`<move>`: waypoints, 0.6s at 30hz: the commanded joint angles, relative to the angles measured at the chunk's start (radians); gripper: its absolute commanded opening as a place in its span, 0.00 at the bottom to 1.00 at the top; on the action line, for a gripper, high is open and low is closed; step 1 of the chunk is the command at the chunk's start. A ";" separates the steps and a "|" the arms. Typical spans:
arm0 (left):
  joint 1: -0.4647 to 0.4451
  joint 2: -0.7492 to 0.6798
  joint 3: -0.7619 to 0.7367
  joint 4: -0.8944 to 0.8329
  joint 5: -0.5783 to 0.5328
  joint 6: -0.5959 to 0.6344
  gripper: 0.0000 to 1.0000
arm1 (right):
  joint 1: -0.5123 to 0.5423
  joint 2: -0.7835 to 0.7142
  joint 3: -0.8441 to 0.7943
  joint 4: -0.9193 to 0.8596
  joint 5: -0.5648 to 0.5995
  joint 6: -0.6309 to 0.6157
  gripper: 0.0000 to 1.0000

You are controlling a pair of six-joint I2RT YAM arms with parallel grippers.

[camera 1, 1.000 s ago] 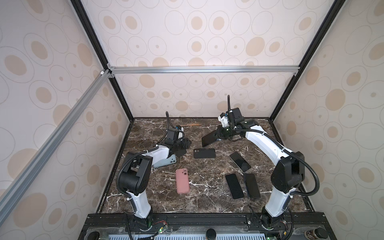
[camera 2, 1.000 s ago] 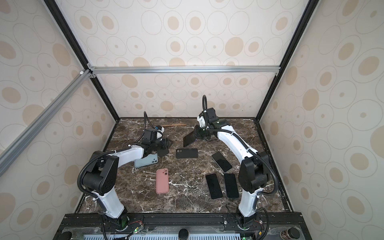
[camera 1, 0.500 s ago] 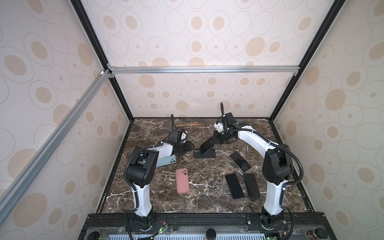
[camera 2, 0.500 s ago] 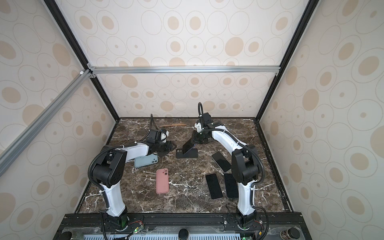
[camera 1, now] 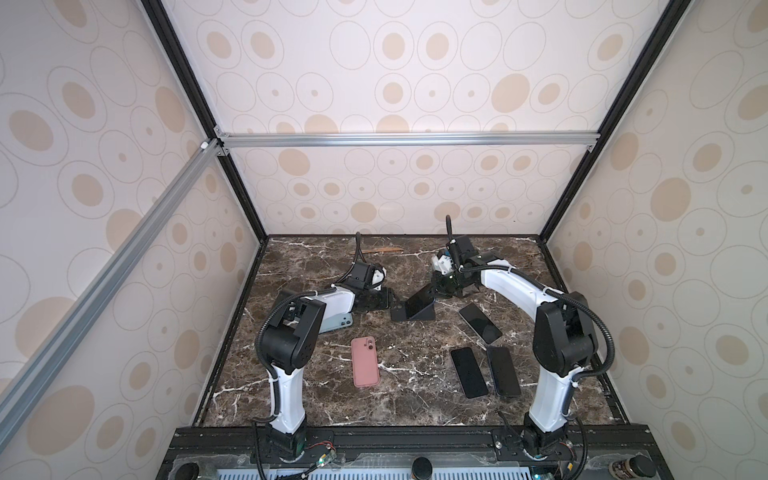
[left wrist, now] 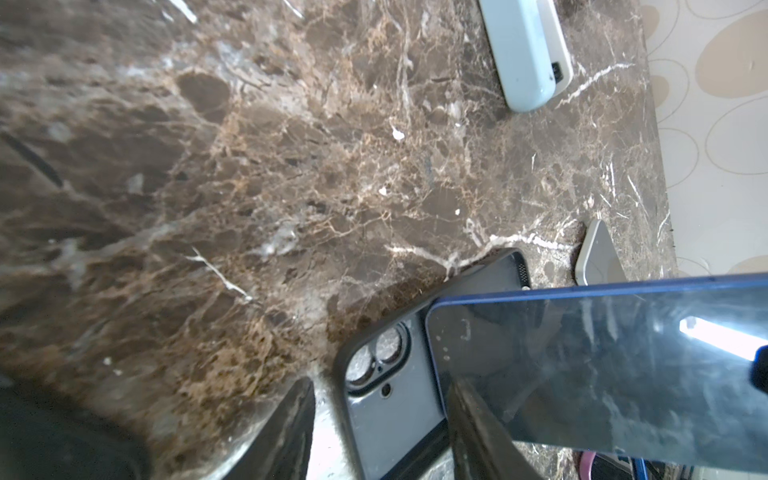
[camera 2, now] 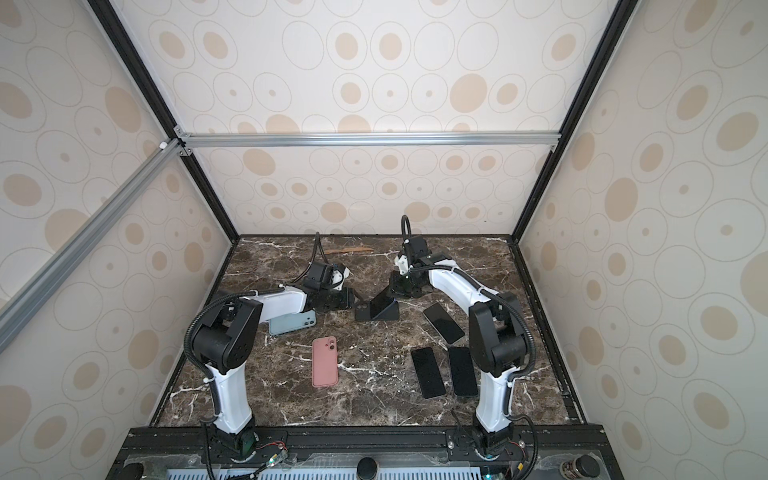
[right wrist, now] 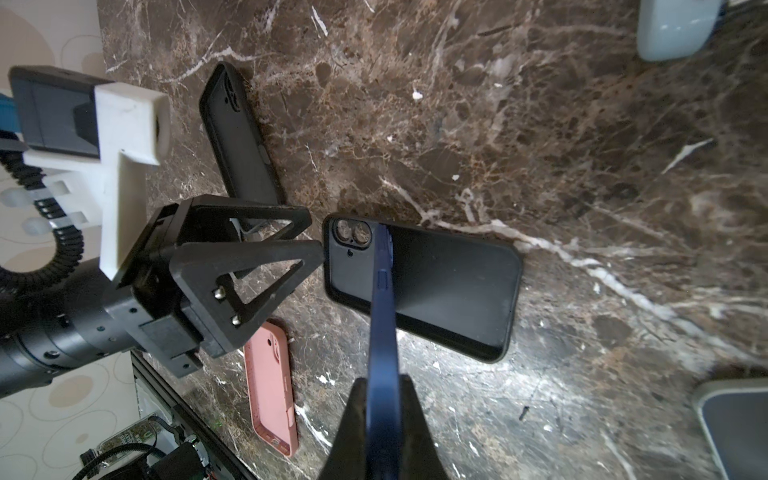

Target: Put the phone into the phone case

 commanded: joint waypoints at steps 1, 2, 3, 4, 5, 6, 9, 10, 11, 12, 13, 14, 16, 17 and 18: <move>-0.004 0.003 0.038 -0.020 0.018 -0.006 0.52 | -0.024 -0.039 -0.041 -0.042 0.042 -0.016 0.00; -0.005 0.004 0.038 -0.020 0.020 -0.006 0.51 | -0.026 -0.045 -0.051 -0.037 0.041 -0.013 0.00; -0.006 0.004 0.039 -0.022 0.022 -0.007 0.51 | -0.027 -0.049 -0.058 -0.028 0.035 -0.008 0.00; -0.007 0.005 0.040 -0.021 0.026 -0.008 0.51 | -0.027 -0.054 -0.068 -0.012 0.020 -0.003 0.00; -0.010 0.007 0.040 -0.022 0.028 -0.011 0.50 | -0.027 -0.056 -0.075 0.005 0.004 0.007 0.00; -0.012 0.009 0.040 -0.021 0.032 -0.011 0.48 | -0.027 -0.059 -0.084 0.030 -0.017 0.021 0.00; -0.017 0.015 0.044 -0.023 0.041 -0.009 0.43 | -0.027 -0.073 -0.116 0.107 -0.067 0.070 0.00; -0.018 0.018 0.044 -0.023 0.041 -0.009 0.43 | -0.027 -0.074 -0.124 0.120 -0.072 0.079 0.00; -0.018 0.018 0.044 -0.023 0.041 -0.009 0.43 | -0.027 -0.075 -0.129 0.129 -0.074 0.085 0.00; -0.019 0.019 0.043 -0.024 0.041 -0.009 0.43 | -0.028 -0.075 -0.130 0.129 -0.076 0.087 0.00; -0.019 0.019 0.044 -0.024 0.042 -0.010 0.43 | -0.027 -0.074 -0.130 0.130 -0.076 0.089 0.00; -0.019 0.018 0.043 -0.023 0.043 -0.011 0.43 | -0.027 -0.076 -0.132 0.133 -0.076 0.093 0.00; -0.021 0.021 0.043 -0.024 0.043 -0.012 0.43 | -0.026 -0.078 -0.139 0.148 -0.088 0.104 0.00; -0.023 0.023 0.044 -0.025 0.043 -0.012 0.43 | -0.027 -0.079 -0.145 0.159 -0.096 0.111 0.00; -0.022 0.024 0.044 -0.026 0.041 -0.012 0.43 | -0.027 -0.081 -0.150 0.165 -0.099 0.117 0.00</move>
